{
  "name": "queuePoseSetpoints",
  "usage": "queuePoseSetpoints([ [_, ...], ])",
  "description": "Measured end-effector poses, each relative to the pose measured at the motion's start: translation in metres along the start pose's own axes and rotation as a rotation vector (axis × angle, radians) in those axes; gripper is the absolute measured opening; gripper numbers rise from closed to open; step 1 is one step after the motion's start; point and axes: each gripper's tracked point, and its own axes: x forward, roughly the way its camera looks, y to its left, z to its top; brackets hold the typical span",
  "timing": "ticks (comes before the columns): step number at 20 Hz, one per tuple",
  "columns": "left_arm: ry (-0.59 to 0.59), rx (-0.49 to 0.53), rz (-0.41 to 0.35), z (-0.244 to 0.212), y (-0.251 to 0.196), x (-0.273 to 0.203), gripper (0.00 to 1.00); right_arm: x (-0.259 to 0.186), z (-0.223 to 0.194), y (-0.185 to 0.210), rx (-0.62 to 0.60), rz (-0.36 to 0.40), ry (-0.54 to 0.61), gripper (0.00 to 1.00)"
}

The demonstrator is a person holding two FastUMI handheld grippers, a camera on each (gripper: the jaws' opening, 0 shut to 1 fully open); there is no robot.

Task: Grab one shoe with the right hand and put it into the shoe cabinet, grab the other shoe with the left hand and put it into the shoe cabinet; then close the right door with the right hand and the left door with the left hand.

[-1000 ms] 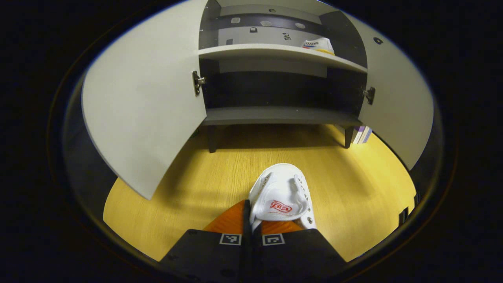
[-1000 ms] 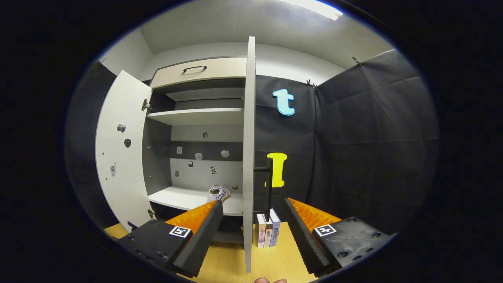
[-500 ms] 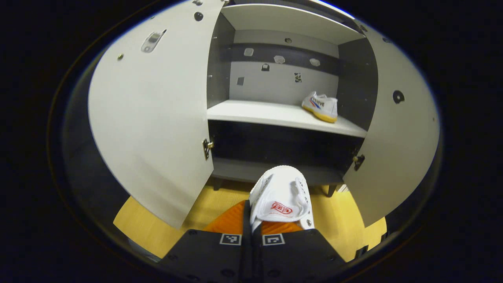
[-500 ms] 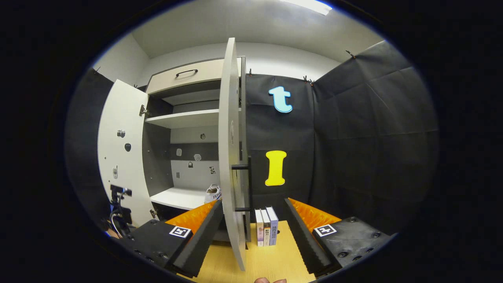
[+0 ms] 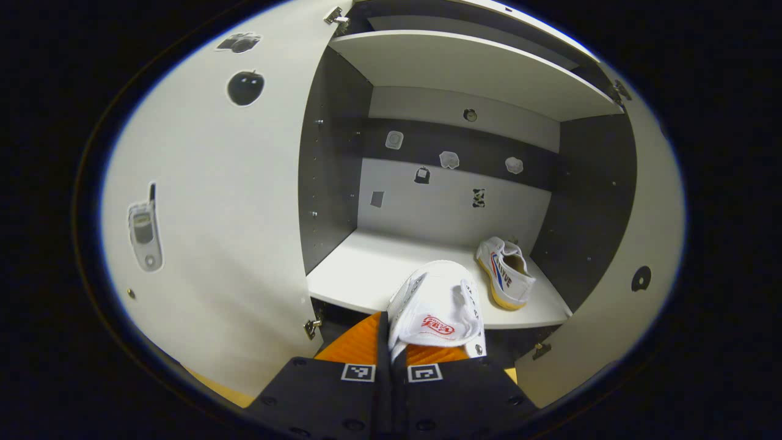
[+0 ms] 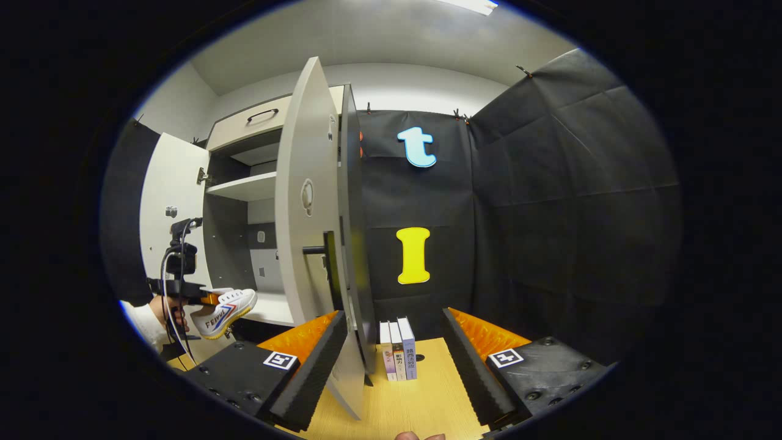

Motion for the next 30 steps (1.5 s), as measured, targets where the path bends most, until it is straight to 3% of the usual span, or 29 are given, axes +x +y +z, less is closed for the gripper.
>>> queuePoseSetpoints([
  [8,0.014,0.056,0.076,0.059,-0.012,0.100,0.05,0.021,-0.013,-0.055,0.016,-0.063,0.031,0.96],
  [15,0.096,0.111,0.155,0.049,-0.012,0.182,0.05,0.031,-0.015,-0.089,-0.025,-0.113,0.041,0.97],
  [22,0.136,0.143,0.178,0.029,-0.018,0.213,0.05,0.034,-0.021,-0.105,-0.032,-0.147,0.057,0.97],
  [30,0.163,0.173,0.183,0.022,-0.015,0.217,0.06,0.032,-0.026,-0.106,-0.030,-0.156,0.073,0.97],
])
